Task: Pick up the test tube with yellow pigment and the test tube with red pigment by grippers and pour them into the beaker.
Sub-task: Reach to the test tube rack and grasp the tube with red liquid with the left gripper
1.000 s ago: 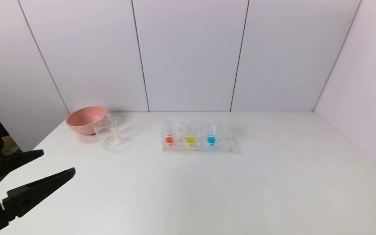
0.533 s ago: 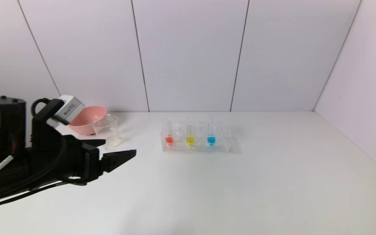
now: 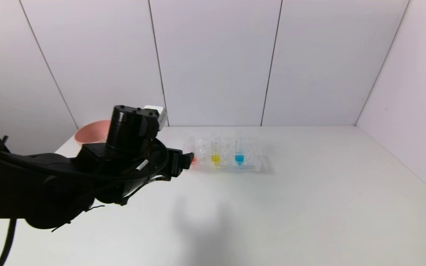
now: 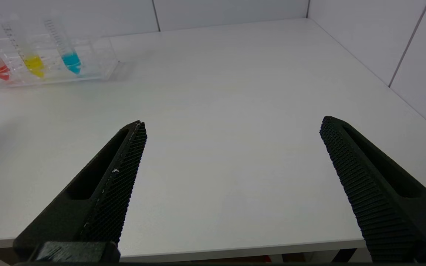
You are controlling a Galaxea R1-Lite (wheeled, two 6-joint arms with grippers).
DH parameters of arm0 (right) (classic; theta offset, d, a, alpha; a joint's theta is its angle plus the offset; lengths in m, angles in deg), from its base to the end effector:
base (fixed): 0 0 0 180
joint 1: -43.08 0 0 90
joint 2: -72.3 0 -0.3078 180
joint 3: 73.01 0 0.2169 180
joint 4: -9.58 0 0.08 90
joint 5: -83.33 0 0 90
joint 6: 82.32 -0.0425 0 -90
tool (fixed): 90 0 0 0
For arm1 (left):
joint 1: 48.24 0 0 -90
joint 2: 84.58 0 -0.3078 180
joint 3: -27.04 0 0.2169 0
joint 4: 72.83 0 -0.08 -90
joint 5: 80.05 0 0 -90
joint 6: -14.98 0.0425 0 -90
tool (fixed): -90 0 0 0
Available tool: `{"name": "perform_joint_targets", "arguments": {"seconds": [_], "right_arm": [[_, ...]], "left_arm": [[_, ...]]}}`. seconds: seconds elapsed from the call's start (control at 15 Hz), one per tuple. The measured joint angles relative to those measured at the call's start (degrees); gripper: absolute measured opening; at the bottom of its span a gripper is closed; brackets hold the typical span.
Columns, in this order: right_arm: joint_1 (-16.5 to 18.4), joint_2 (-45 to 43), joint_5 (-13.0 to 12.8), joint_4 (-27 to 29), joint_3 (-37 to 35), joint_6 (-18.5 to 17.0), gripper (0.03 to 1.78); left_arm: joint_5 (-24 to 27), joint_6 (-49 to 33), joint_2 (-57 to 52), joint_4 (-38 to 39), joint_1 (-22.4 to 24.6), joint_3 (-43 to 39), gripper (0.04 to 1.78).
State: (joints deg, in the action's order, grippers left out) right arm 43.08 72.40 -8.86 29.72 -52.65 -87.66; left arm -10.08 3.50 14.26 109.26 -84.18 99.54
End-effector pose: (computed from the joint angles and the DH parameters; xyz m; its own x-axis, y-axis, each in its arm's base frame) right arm 0.0181 -0.0016 0.0759 0.9993 -0.0382 0.0021 0.0379 0.9949 0.0931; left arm 0.2927 -0.1942 0.1586 0.8946 -0.2255 -0.3859 0.2264 0.9730 -0.0436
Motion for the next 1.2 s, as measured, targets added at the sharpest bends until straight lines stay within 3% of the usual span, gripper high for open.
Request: {"name": "perform_joint_targets", "arguments": {"seconds": [0.13,0.47,1.2], "right_arm": [[0.00,0.00,0.00,-0.02,0.00,0.00,1.71],[0.00,0.00,0.02,0.00,0.00,0.00,1.71],[0.00,0.00,0.00,-0.02,0.00,0.00,1.71]], "left_arm": [[-5.07,-0.06,4.27,3.01,-0.80,2.21,1.76],[-9.02,0.27,13.12,16.91,-1.68,3.80,1.76],[-13.70,0.46,24.20,18.91,-1.74,13.32,1.76]]}}
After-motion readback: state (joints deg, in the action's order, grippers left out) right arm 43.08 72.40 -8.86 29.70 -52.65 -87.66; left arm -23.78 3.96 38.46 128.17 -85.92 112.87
